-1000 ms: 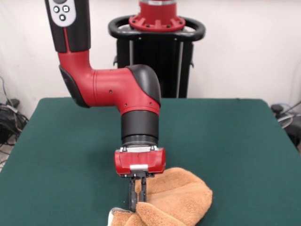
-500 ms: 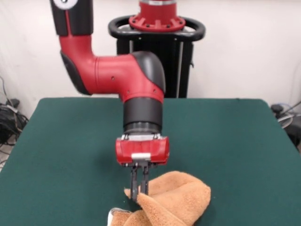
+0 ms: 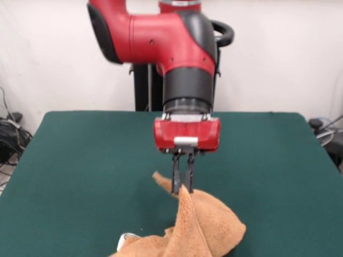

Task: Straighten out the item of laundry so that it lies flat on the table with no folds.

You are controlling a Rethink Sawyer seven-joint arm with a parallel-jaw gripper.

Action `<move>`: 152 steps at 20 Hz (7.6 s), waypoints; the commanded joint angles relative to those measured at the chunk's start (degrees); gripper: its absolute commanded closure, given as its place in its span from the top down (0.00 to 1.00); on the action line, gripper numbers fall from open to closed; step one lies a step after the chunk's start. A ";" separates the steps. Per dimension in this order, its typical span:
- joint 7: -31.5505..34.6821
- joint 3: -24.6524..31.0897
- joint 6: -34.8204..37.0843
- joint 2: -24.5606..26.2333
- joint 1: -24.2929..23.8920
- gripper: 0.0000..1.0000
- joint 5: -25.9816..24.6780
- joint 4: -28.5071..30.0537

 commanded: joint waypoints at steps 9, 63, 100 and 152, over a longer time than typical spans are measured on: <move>9.23 -11.13 15.69 -15.64 5.82 0.00 6.23 11.29; -2.83 -15.38 54.50 -49.04 -0.33 0.00 2.23 17.38; 17.24 -27.75 57.66 -20.76 22.69 1.00 11.47 1.14; 20.55 -16.44 42.21 -14.91 19.48 1.00 29.78 8.17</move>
